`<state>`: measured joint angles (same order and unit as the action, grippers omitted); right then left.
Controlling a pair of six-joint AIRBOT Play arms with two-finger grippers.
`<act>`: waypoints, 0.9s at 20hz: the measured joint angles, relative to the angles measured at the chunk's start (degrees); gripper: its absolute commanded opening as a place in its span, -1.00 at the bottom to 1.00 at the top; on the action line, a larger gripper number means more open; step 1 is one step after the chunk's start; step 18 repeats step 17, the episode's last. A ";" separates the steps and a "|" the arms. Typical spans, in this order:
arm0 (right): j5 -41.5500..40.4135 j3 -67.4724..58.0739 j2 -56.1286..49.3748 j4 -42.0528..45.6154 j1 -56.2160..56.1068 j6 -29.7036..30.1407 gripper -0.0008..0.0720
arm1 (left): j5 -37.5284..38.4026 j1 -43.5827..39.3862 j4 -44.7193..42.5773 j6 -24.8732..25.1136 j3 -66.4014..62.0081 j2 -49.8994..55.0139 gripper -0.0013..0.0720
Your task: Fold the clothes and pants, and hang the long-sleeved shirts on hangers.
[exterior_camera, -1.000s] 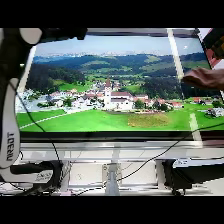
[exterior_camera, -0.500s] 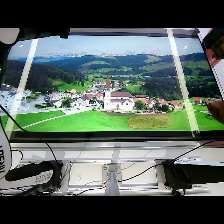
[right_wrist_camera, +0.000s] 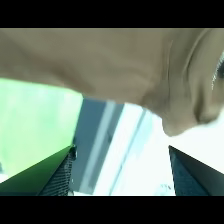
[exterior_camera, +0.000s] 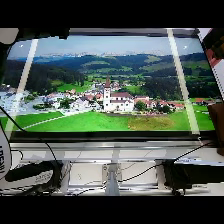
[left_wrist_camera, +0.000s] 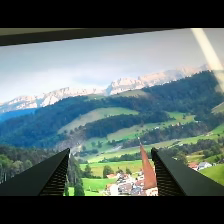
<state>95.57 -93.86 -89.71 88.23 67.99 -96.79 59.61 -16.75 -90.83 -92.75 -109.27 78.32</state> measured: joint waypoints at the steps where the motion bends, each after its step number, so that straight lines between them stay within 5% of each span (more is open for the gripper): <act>1: 0.81 0.00 0.02 -0.04 0.00 0.31 0.37 | 0.00 0.00 0.00 0.00 0.00 0.00 0.61; 3: 0.85 0.00 0.02 -2.56 0.02 1.55 -0.31 | 0.02 0.00 -0.02 0.00 0.00 0.00 0.61; 4: 0.44 0.00 0.02 -5.57 -0.13 2.60 -0.89 | 0.02 0.00 -0.02 0.00 0.00 0.00 0.61; 8: -4.04 0.00 0.02 -14.80 -5.29 6.16 -0.93 | 0.04 0.00 -0.02 0.00 0.02 0.00 0.61; 12: -9.01 -0.11 0.04 -15.13 -18.08 8.41 -0.93 | 0.04 0.00 -0.04 0.00 0.04 0.00 0.61; 18: -15.82 -0.15 0.04 -2.08 -35.82 9.11 -0.93 | 0.04 0.00 -0.04 0.00 0.04 0.00 0.61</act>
